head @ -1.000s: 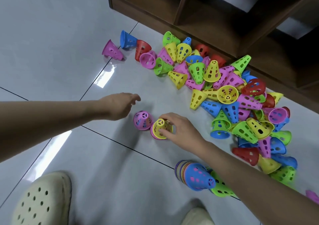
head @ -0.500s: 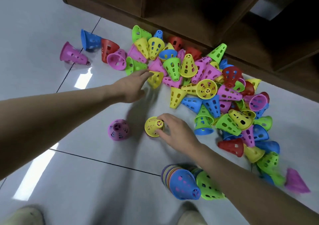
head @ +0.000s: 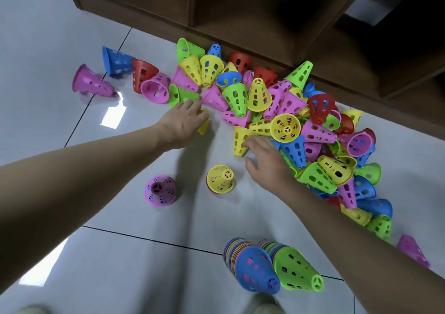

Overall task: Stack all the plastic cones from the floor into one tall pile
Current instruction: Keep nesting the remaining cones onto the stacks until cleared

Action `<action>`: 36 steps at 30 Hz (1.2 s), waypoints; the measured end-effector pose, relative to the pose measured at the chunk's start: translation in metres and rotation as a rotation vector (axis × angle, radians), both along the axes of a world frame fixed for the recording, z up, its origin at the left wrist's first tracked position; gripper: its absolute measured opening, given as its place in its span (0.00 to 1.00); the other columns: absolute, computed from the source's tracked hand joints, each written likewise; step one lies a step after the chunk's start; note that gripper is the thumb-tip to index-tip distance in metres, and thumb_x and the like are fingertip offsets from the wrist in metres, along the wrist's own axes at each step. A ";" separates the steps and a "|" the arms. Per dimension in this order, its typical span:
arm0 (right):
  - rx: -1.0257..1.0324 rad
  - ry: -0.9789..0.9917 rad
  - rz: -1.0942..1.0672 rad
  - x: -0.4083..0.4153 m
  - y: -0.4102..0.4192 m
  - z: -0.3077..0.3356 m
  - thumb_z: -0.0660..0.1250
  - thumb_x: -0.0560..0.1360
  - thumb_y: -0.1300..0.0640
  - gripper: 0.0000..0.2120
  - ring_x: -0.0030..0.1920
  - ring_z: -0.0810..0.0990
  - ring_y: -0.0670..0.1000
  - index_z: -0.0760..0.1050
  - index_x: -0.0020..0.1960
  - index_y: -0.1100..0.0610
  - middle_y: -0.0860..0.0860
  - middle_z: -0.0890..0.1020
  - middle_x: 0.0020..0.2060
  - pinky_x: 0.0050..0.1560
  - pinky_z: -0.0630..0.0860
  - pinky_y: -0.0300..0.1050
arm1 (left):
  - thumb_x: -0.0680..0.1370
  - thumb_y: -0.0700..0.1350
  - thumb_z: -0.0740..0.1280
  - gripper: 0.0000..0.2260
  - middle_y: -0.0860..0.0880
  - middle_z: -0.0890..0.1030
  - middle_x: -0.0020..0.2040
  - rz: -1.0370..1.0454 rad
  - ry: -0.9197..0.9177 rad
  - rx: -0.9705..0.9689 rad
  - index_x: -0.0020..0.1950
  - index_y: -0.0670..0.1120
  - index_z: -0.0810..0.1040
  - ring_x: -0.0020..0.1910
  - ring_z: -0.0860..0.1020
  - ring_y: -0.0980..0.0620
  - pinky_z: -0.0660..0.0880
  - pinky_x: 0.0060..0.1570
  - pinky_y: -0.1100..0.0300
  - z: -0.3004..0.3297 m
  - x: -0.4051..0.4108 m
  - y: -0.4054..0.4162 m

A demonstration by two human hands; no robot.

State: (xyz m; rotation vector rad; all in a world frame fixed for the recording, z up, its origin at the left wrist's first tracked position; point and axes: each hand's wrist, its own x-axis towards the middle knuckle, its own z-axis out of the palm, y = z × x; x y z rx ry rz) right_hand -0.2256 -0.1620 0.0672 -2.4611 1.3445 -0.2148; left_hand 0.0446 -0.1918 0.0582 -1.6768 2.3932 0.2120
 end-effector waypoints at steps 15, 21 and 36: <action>-0.330 0.852 0.458 0.042 -0.026 -0.008 0.57 0.81 0.61 0.30 0.81 0.42 0.60 0.51 0.80 0.55 0.57 0.49 0.81 0.79 0.46 0.55 | 0.74 0.50 0.76 0.37 0.38 0.79 0.58 0.415 0.380 0.134 0.75 0.44 0.59 0.54 0.78 0.37 0.76 0.53 0.46 0.000 0.042 0.059; -0.394 0.873 0.449 0.040 -0.037 0.001 0.64 0.77 0.58 0.23 0.76 0.60 0.61 0.65 0.71 0.56 0.57 0.66 0.72 0.73 0.60 0.57 | 0.72 0.51 0.77 0.29 0.42 0.74 0.57 0.452 0.509 0.120 0.66 0.42 0.69 0.53 0.74 0.43 0.73 0.53 0.51 0.016 0.055 0.074; -0.056 -0.053 -0.169 0.022 0.006 0.014 0.72 0.74 0.50 0.20 0.58 0.75 0.57 0.75 0.63 0.55 0.53 0.81 0.53 0.59 0.71 0.55 | 0.69 0.50 0.79 0.21 0.50 0.74 0.50 0.424 0.682 -0.069 0.60 0.51 0.80 0.44 0.74 0.57 0.66 0.42 0.73 0.079 0.072 0.145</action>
